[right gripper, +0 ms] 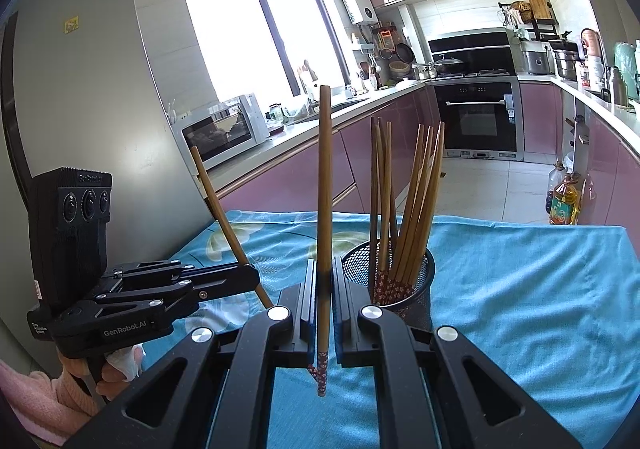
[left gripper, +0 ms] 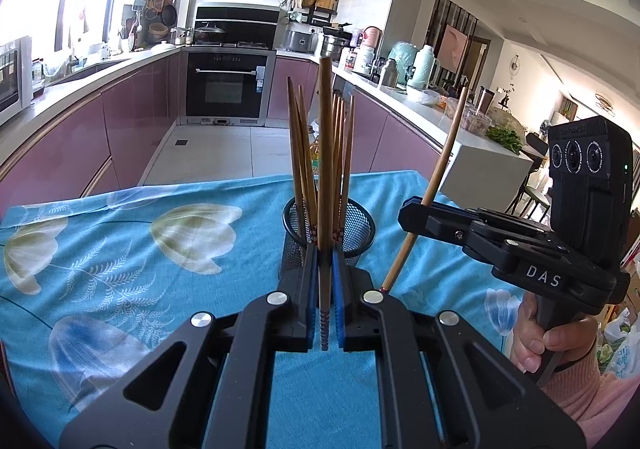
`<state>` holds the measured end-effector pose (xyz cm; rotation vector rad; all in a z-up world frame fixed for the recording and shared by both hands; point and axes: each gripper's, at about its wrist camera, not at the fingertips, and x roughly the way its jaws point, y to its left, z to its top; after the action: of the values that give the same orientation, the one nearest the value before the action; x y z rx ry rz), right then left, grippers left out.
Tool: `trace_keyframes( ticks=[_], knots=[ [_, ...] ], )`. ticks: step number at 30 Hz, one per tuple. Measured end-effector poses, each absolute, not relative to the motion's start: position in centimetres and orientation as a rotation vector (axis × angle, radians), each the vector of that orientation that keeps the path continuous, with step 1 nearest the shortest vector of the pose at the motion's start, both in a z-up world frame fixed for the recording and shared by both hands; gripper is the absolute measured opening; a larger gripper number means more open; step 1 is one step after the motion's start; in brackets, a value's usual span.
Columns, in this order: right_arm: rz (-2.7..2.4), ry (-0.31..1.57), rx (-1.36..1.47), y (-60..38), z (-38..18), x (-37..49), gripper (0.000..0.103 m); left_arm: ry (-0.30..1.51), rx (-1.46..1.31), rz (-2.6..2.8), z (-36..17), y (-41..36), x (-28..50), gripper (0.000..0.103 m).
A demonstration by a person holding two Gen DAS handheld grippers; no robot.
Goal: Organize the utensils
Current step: 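Move the left tool's chopstick over the mesh cup while the right tool follows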
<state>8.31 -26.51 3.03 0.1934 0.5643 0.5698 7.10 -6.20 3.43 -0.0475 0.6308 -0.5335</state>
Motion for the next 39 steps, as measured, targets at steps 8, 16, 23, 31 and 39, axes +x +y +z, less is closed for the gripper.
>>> trace_keyframes(
  ticks=[8,16,23,31,39],
  knots=[
    [0.572,0.554,0.192,-26.8,3.4,8.4,0.006,0.618,-0.045,-0.539,4.0,-6.4,7.3,0.008],
    [0.577,0.542,0.194,-27.1,3.9,8.5,0.006,0.601,-0.039,-0.540,4.8,-6.5,7.1,0.008],
    [0.581,0.519,0.178,-27.1,4.8,8.6,0.006,0.588,-0.041,-0.549,5.7,-6.7,7.3,0.008],
    [0.586,0.493,0.188,-27.4,6.0,9.3,0.006,0.559,-0.032,-0.553,7.1,-7.0,7.4,0.008],
    [0.584,0.466,0.204,-28.2,7.1,10.0,0.006,0.528,-0.043,-0.552,8.8,-6.9,7.6,0.008]
  ],
)
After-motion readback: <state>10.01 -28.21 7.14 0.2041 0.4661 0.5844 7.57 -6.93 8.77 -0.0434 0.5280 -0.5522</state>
